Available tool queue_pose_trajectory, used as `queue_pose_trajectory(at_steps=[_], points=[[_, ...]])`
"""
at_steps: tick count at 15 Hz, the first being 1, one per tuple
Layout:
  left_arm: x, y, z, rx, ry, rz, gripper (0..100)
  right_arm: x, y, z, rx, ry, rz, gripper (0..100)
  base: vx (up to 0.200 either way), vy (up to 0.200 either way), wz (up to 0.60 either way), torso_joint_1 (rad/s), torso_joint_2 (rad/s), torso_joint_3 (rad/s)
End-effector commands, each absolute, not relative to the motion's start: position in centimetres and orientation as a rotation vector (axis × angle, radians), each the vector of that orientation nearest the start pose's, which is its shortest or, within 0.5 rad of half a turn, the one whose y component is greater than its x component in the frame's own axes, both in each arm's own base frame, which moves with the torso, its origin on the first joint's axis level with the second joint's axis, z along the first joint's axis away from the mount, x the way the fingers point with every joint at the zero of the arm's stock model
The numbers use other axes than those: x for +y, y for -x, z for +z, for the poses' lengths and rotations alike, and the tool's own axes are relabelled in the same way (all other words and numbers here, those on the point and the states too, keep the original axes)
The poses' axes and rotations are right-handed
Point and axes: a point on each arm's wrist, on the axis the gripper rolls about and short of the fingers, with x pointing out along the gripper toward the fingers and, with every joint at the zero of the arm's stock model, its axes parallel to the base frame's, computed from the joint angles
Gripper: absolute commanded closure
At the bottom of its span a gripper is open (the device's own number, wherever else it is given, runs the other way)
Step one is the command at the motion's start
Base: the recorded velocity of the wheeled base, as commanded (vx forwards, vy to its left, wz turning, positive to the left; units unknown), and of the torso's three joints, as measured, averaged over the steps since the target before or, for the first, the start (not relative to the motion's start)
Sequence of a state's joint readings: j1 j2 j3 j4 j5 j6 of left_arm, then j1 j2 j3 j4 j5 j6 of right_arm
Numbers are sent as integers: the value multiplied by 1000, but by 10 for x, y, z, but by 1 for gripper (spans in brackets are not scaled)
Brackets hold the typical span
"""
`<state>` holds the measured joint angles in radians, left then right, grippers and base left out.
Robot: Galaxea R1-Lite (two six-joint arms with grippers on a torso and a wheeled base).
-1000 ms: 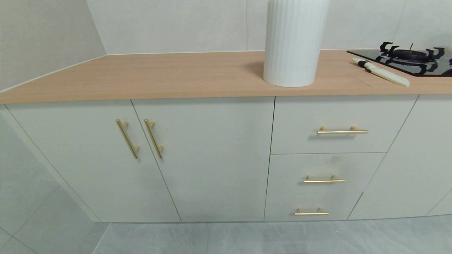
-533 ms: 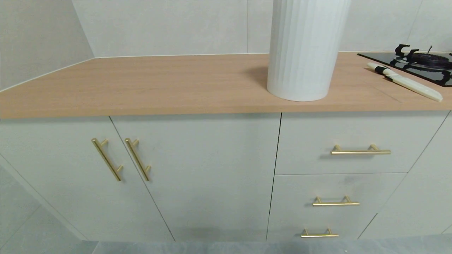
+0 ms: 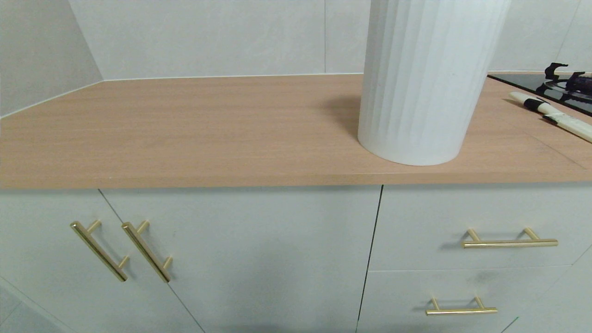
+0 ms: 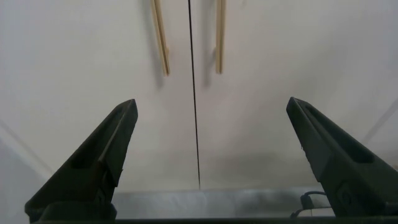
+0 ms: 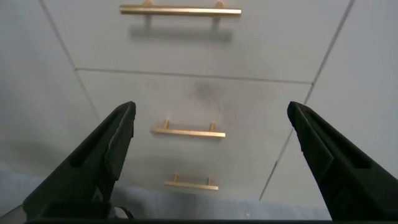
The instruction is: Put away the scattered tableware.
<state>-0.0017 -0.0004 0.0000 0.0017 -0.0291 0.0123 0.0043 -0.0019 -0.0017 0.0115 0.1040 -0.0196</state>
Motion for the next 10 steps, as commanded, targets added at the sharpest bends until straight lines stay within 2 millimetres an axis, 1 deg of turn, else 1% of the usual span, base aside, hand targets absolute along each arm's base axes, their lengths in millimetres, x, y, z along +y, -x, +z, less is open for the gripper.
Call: queue_pose_trajectory(at_steps=[1, 7, 10], points=[[-1, 23, 75, 1, -12, -31, 0, 2, 23, 75, 10, 19, 109, 0, 0, 0, 0, 0, 0, 0], [-1, 23, 75, 1, -11, -31, 0, 2, 23, 75, 10, 19, 109, 0, 0, 0, 0, 0, 0, 0], [-1, 23, 75, 1, -11, -31, 0, 2, 23, 75, 8, 19, 111, 0, 0, -200, 0, 4, 7, 6]])
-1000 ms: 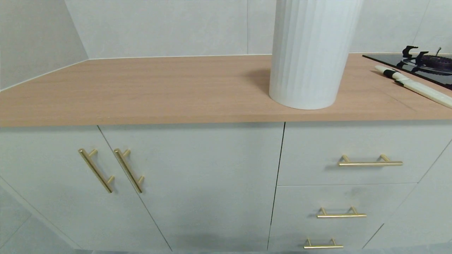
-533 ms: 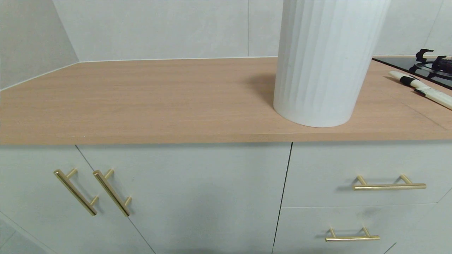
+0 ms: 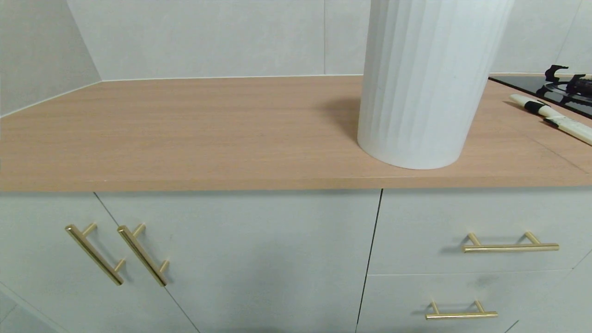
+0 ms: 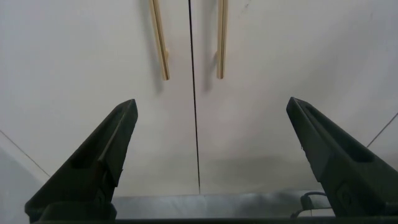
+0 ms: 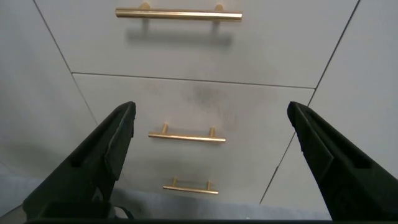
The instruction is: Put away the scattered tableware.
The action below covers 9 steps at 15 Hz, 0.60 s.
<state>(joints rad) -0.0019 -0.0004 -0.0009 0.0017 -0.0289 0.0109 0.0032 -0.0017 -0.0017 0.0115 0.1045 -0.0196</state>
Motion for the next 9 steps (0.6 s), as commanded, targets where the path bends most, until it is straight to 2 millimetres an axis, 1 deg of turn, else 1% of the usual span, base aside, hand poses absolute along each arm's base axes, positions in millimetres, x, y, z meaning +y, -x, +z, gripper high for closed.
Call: queue_pose_trajectory(at_steps=[1, 7, 9], points=[[-1, 23, 75, 1, -12, -31, 0, 2, 23, 75, 8, 19, 109, 0, 0, -200, 0, 2, 7, 7], [-1, 23, 75, 1, -12, -31, 0, 2, 23, 75, 8, 19, 109, 0, 0, -200, 0, 2, 3, 2], [-1, 23, 75, 1, -12, -31, 0, 2, 23, 75, 10, 19, 109, 0, 0, 0, 0, 0, 0, 0]])
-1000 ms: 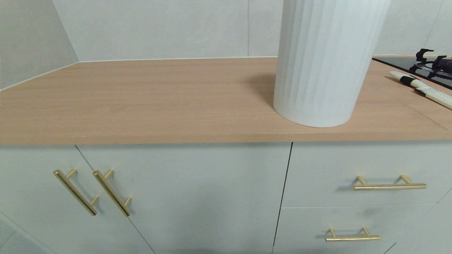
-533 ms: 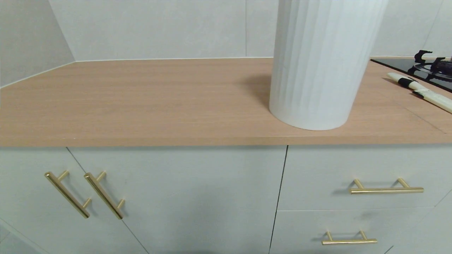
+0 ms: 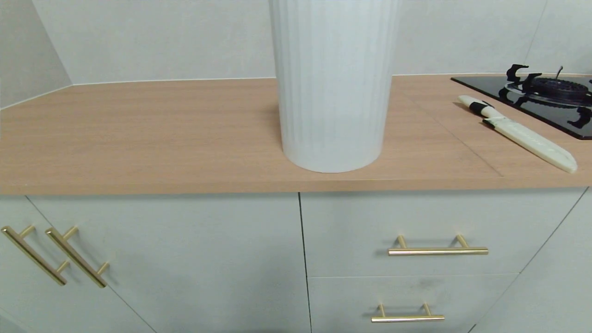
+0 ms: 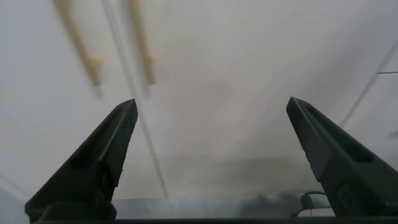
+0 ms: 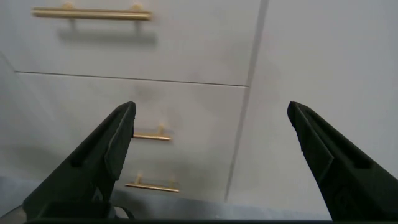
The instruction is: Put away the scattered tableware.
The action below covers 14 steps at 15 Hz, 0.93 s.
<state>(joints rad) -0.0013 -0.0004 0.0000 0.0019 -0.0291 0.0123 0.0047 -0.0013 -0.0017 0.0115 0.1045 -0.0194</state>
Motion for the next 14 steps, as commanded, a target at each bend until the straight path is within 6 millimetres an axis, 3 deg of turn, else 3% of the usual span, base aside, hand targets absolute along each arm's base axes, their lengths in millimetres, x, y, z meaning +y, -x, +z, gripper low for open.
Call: queue_pose_trajectory(at_steps=[1, 14], points=[[-1, 23, 75, 1, -12, -31, 0, 2, 23, 75, 10, 19, 109, 0, 0, 0, 0, 0, 0, 0], [-1, 23, 75, 1, -12, -31, 0, 2, 23, 75, 10, 19, 109, 0, 0, 0, 0, 0, 0, 0]])
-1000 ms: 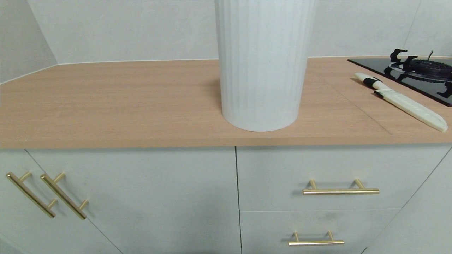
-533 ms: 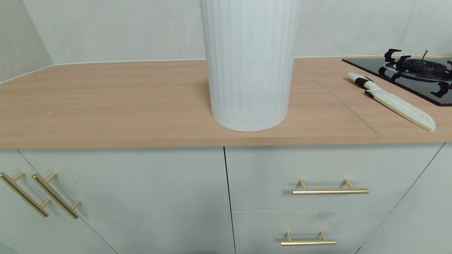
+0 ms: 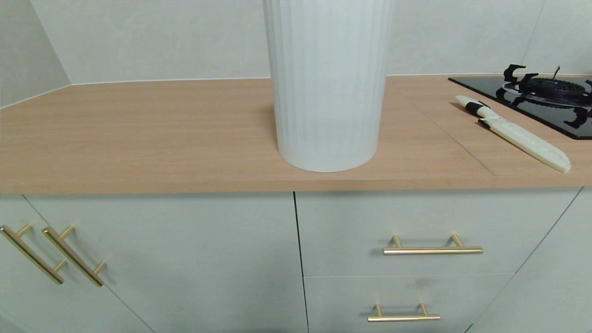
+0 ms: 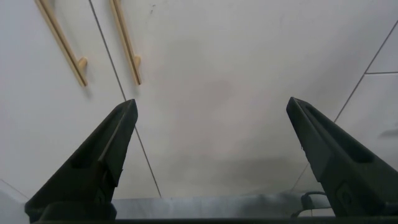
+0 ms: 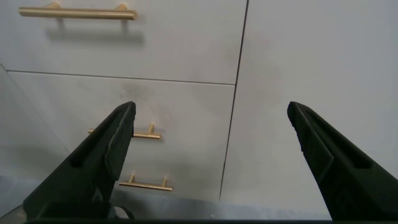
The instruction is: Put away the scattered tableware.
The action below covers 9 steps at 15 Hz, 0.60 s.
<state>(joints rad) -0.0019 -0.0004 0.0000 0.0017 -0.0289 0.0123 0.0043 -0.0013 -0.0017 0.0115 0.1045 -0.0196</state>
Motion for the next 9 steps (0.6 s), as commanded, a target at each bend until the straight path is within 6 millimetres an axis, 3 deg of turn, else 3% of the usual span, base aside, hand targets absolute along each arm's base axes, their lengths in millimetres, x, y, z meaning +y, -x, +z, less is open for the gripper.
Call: queue_pose_trajectory(at_steps=[1, 3, 6, 9], points=[[-1, 23, 75, 1, -12, -31, 0, 2, 23, 75, 10, 19, 111, 0, 0, 0, 0, 0, 0, 0], [-1, 23, 75, 1, -12, -31, 0, 2, 23, 75, 8, 19, 111, 0, 0, 0, 0, 13, -65, -43], [-1, 23, 75, 1, -12, -31, 0, 2, 23, 75, 8, 19, 109, 0, 0, 0, 0, 49, -232, -246], [-1, 23, 75, 1, -12, -31, 0, 2, 23, 75, 8, 19, 109, 0, 0, 0, 0, 180, -494, -294]])
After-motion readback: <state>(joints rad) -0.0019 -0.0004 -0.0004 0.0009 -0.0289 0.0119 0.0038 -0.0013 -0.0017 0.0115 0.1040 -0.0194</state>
